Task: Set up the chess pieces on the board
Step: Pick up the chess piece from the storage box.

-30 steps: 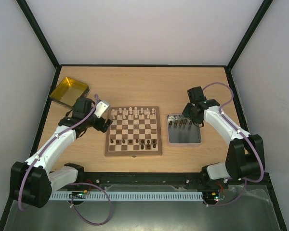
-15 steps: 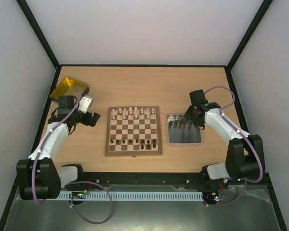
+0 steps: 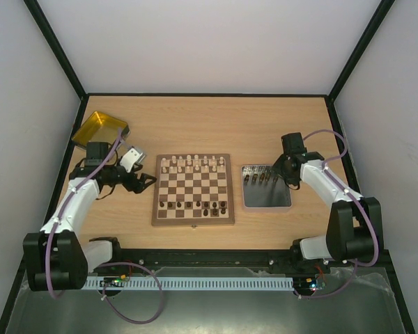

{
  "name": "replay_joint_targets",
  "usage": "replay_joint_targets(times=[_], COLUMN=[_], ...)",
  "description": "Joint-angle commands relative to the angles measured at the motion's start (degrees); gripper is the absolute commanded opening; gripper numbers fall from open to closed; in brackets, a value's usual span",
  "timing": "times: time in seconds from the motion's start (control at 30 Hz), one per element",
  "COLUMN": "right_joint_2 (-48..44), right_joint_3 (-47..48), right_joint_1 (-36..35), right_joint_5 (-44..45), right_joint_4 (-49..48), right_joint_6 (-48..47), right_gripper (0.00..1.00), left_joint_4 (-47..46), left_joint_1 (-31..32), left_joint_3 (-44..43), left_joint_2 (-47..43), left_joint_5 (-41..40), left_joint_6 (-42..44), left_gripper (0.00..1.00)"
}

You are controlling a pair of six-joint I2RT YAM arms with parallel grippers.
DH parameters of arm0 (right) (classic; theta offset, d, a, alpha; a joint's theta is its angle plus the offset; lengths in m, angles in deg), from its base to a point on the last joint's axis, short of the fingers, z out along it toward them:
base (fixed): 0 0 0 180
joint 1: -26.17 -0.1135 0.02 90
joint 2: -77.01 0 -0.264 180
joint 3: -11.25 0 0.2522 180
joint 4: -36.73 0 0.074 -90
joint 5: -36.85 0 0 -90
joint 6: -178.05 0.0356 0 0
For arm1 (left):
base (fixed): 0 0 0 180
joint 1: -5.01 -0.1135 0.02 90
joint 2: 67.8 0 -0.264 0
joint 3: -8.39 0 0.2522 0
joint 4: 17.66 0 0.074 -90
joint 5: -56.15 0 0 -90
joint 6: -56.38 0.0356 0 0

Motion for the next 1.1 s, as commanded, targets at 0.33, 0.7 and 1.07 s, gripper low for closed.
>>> replay_joint_targets(times=[0.33,0.7,1.07], right_joint_2=[1.7,3.9,1.9], right_joint_3=[-1.4,-2.6,-2.9], right_joint_1=[0.5,0.5,0.6], right_joint_5=[-1.8,-3.2,-2.5], right_joint_4=[-3.4,-5.2,-5.1], right_joint_6=[1.5,2.7,2.6], right_gripper=[0.29,0.19,0.05], left_joint_4=[-0.4,-0.7,-1.9], left_joint_1=[-1.4,-1.4,-1.4], left_joint_3=[1.6,1.8,2.4], left_joint_2=[0.4,0.9,0.2], left_joint_5=[4.2,4.4,3.9], left_joint_6=[1.9,1.8,0.9], left_gripper=[0.93,0.93,0.94])
